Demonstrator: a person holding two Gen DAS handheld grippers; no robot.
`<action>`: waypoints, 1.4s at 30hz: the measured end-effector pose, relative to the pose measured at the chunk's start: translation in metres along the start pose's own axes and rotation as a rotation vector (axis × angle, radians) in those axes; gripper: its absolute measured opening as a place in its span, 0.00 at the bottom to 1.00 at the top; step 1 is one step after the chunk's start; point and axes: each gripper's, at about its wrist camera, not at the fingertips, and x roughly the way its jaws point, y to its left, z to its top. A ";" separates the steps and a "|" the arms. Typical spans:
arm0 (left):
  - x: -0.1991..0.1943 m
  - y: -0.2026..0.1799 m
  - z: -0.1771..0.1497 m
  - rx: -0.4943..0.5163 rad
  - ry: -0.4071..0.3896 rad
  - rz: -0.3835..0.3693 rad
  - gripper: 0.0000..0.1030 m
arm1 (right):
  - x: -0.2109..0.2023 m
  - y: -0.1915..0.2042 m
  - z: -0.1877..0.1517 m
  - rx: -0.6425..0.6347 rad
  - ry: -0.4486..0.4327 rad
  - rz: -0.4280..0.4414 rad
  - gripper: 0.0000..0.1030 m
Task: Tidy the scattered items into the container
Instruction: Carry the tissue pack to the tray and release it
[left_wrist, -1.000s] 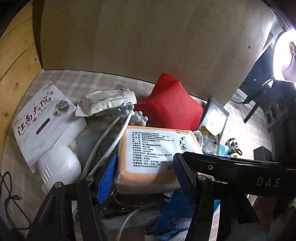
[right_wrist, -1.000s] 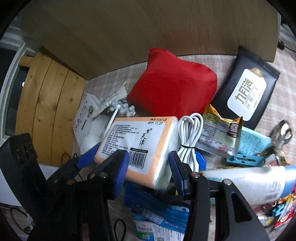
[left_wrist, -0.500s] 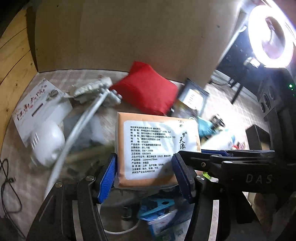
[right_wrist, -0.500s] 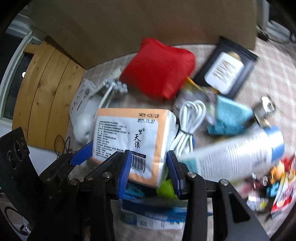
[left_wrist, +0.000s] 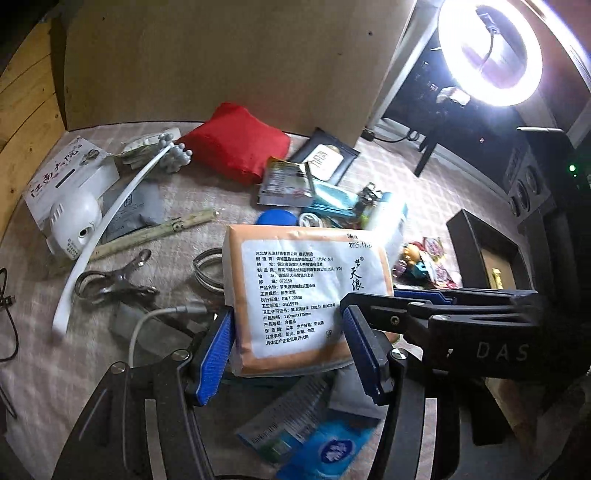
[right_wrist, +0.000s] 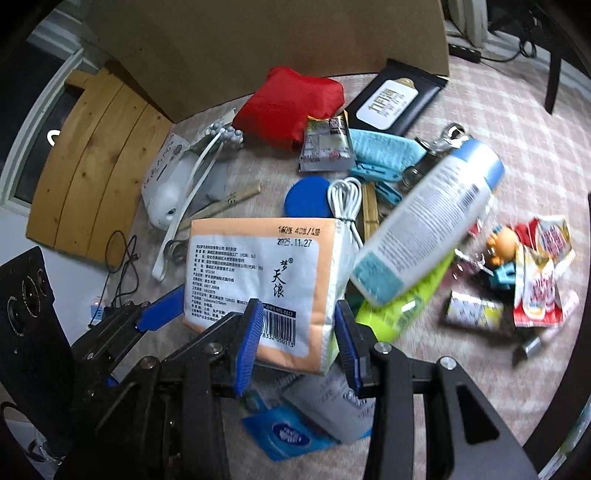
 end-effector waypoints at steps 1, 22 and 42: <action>-0.003 -0.003 -0.001 0.005 -0.005 0.000 0.54 | -0.003 -0.001 -0.002 0.001 -0.002 0.004 0.39; -0.011 -0.141 0.017 0.208 -0.047 -0.094 0.53 | -0.115 -0.076 -0.031 0.076 -0.164 -0.049 0.39; 0.039 -0.342 0.001 0.441 0.019 -0.214 0.51 | -0.236 -0.245 -0.093 0.293 -0.298 -0.195 0.39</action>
